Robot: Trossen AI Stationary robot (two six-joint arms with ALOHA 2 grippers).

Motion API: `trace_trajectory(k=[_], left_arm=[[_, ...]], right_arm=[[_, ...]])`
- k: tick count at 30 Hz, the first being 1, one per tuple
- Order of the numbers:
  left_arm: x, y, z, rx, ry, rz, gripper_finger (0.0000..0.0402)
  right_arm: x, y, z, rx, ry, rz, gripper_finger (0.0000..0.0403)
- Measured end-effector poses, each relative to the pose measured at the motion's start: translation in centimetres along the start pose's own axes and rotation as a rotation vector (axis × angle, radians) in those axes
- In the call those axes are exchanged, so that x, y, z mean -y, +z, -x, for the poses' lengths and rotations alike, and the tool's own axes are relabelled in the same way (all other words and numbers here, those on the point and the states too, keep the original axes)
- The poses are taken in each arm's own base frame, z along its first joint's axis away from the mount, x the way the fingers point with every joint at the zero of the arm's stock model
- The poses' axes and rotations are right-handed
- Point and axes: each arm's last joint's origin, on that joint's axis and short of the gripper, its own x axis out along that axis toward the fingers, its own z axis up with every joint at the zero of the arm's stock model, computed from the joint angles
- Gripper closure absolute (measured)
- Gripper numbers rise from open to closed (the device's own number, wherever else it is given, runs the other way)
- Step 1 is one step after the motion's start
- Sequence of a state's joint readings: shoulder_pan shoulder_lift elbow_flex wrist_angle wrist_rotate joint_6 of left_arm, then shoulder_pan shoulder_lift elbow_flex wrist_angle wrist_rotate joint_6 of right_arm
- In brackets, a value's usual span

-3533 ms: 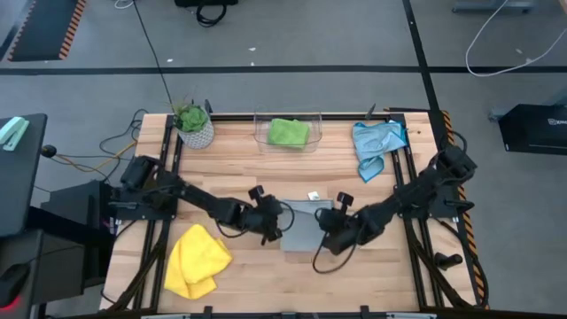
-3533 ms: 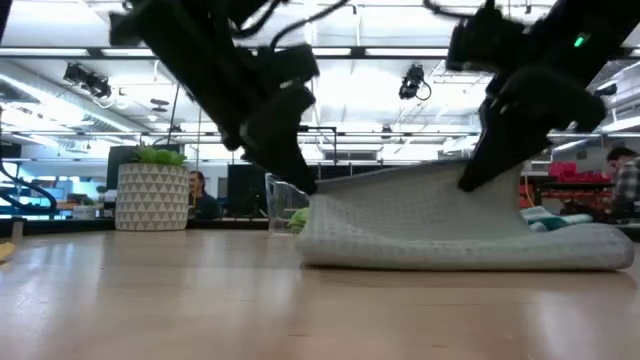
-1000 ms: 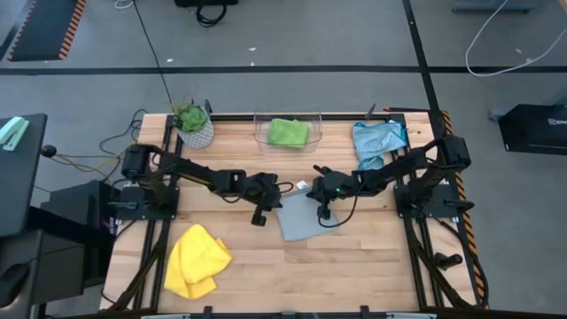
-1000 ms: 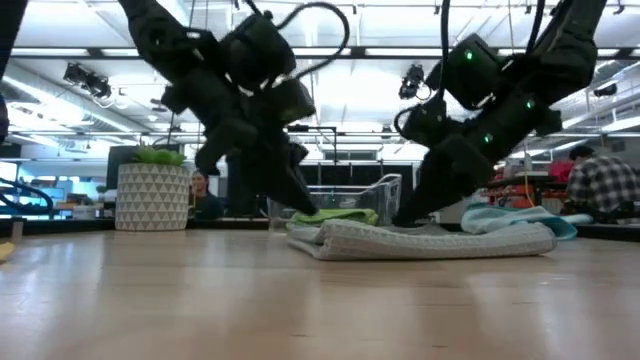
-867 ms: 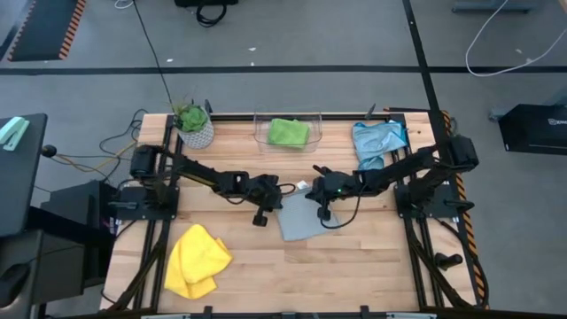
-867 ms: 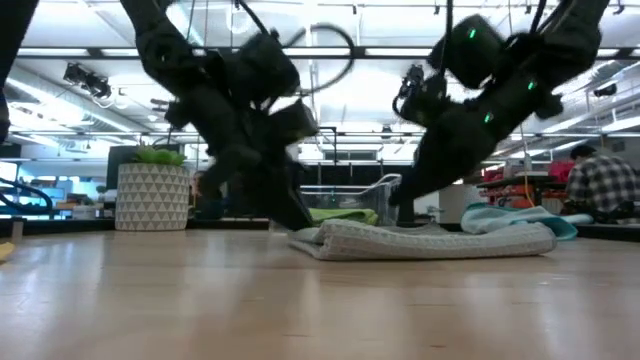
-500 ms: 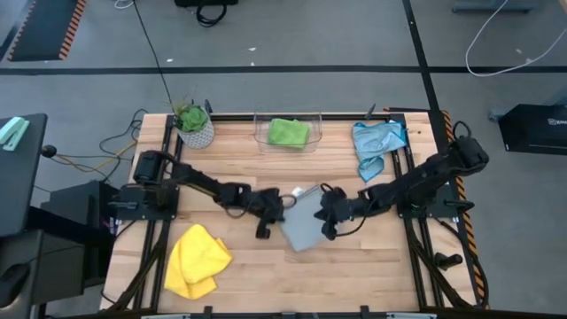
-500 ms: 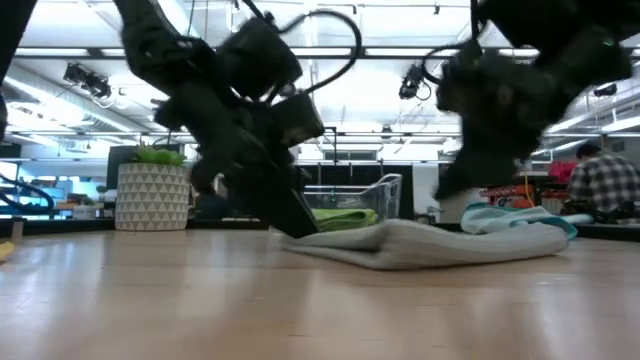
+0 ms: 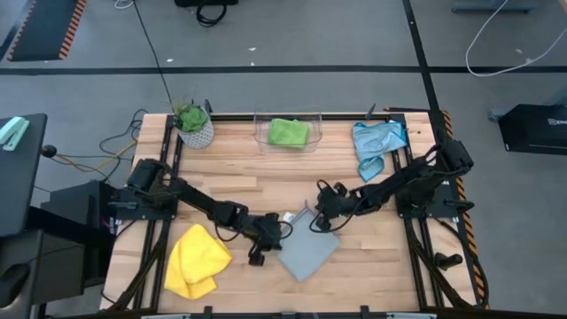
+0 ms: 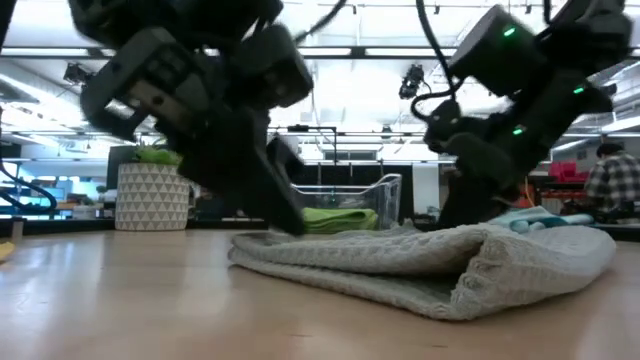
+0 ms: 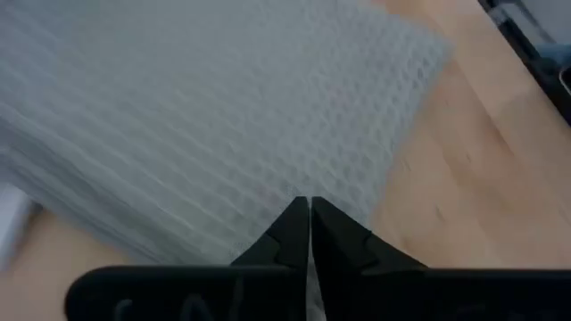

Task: Fold microfiber towels
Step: Fold the gray microfiber cloth

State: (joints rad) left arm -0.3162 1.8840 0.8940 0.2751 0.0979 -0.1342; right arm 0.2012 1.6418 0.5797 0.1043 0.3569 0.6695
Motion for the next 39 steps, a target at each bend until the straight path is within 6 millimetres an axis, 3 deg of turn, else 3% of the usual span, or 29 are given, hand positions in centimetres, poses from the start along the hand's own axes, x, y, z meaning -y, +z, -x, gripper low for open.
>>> trace_trajectory(k=[4, 8, 12, 17, 23, 33, 39], left_arm=[[-0.6, 2.0, 2.4, 0.018, 0.025, -0.085, 0.0377], [-2.7, 3.2, 3.7, 0.066, 0.079, -0.145, 0.0394], [-5.7, 1.8, 2.4, 0.023, 0.095, -0.152, 0.0392], [-8.1, 2.2, 0.0, 0.081, 0.075, -0.208, 0.0392], [-10.8, 2.7, -2.4, 0.051, 0.107, -0.253, 0.0393], [-13.6, 1.3, -1.6, -0.128, 0.273, -0.09, 0.0392], [-13.4, 0.4, -0.9, -0.158, 0.413, 0.06, 0.0396]], right_arm=[[1.3, 1.6, -0.5, 0.042, -0.003, 0.068, 0.0388], [0.7, 2.4, 0.9, 0.037, 0.036, 0.107, 0.0395], [-1.4, 1.2, 3.3, 0.055, 0.102, 0.074, 0.0398], [-5.0, -1.5, 6.3, 0.069, 0.217, 0.024, 0.0398], [-6.9, -3.2, 7.1, 0.022, 0.237, -0.018, 0.0398], [-5.7, -2.5, 6.5, -0.005, 0.127, 0.068, 0.0397], [-4.3, -2.0, 5.8, -0.05, 0.047, 0.174, 0.0398]])
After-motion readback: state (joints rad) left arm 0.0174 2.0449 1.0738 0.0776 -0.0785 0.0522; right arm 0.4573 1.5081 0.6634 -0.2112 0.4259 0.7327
